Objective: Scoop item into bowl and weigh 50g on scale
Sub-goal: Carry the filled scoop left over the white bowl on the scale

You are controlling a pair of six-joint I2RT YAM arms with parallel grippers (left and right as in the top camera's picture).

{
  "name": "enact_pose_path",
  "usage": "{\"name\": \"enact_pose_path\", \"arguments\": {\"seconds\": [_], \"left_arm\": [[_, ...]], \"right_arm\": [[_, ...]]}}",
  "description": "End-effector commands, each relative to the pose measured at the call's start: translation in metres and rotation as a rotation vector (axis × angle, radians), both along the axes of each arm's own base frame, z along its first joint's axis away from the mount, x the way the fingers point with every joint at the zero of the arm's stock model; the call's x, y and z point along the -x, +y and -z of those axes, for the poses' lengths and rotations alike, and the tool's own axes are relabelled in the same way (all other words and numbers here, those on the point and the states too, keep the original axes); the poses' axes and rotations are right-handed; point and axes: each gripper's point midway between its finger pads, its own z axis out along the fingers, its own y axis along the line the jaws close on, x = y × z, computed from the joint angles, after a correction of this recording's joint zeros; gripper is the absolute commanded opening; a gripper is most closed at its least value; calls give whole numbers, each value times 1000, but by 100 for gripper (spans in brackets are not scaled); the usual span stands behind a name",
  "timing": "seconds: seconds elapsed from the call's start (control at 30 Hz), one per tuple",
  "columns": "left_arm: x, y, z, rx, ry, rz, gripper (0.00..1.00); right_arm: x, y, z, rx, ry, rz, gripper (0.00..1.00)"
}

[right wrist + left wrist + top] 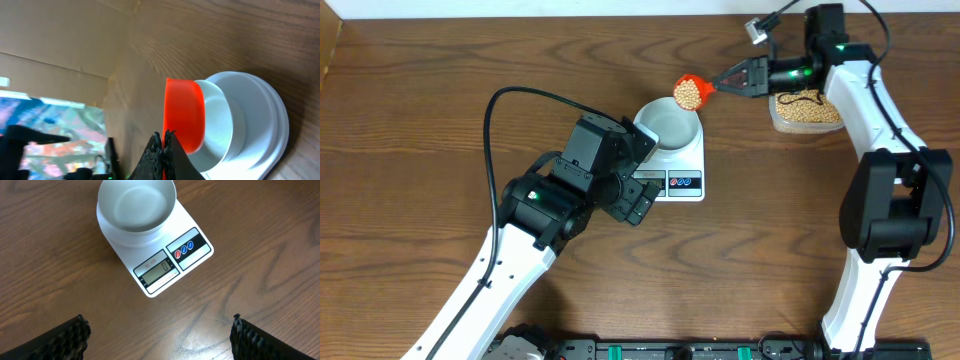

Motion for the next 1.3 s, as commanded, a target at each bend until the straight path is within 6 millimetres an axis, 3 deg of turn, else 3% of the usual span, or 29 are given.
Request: {"name": "enact_pose_path", "arguments": {"seconds": [0.0, 0.3, 0.7, 1.27], "left_arm": [[-1, -2, -1, 2, -2, 19, 92], [-1, -2, -1, 2, -2, 19, 92], [-1, -2, -1, 2, -2, 19, 92], [-1, -2, -1, 2, -2, 19, 92]], "right_arm": [[-2, 9, 24, 80, -3, -2, 1], [3, 26, 31, 131, -68, -50, 1], [7, 33, 36, 179, -76, -61, 1], [14, 34, 23, 351, -129, -23, 1]]}}
